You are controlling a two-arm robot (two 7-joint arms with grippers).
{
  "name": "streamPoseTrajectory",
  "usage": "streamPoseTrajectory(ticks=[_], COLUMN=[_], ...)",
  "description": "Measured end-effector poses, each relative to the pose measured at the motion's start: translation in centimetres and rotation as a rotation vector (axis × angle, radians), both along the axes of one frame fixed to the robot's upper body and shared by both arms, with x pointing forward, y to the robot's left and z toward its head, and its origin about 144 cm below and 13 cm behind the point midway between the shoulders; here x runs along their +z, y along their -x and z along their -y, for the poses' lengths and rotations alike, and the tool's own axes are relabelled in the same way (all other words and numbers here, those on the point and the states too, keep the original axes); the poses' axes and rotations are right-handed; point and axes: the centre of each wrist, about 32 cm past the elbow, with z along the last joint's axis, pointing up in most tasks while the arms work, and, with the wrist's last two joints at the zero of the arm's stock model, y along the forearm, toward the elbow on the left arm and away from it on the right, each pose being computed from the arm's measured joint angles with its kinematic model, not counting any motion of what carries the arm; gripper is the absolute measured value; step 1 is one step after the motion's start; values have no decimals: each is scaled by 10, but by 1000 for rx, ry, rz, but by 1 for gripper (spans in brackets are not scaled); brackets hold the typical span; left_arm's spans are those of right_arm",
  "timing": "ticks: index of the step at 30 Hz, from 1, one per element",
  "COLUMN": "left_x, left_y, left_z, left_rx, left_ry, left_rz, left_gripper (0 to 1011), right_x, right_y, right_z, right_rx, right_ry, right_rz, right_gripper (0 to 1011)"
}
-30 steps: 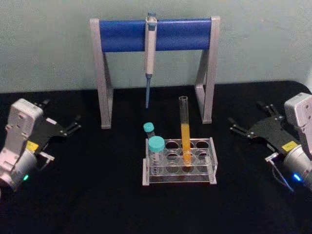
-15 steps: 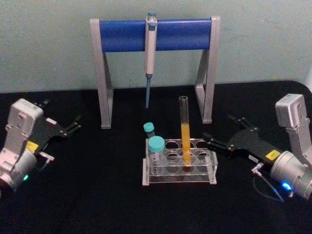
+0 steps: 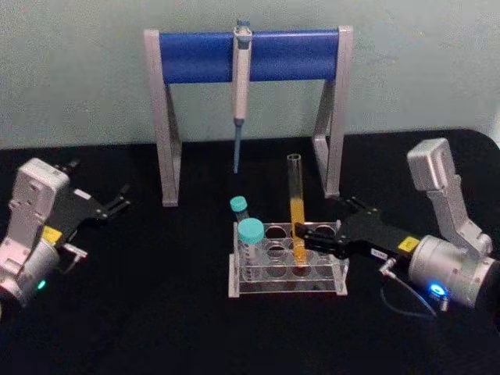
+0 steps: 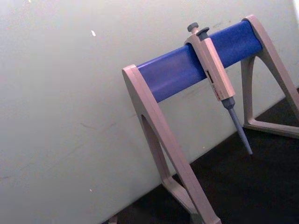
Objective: Pick up the test tube from the test tube rack, shake it, then place it back into the test tube rack.
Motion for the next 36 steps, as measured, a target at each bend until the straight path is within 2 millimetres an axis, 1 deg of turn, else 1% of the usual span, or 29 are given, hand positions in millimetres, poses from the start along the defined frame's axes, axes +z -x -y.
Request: streamPoseTrajectory(ticks=[8,15,23,36], left_x=[0,0,0,0], left_y=[0,0,0,0], left_z=[0,0,0,0], left_rx=[0,0,0,0], left_ry=[0,0,0,0], left_rz=[0,0,0,0], left_gripper=[1001,1001,1001,1001], right_x=[7,9,7,4], right_y=[-20,-33,-41,-43], right_z=[-13,-23,-31,-34], right_rx=[7,10,7,7], right_ry=[21,31,38,50], right_rz=[-5,-5,-18,-26], right_gripper=[1000,1000,1000,1000])
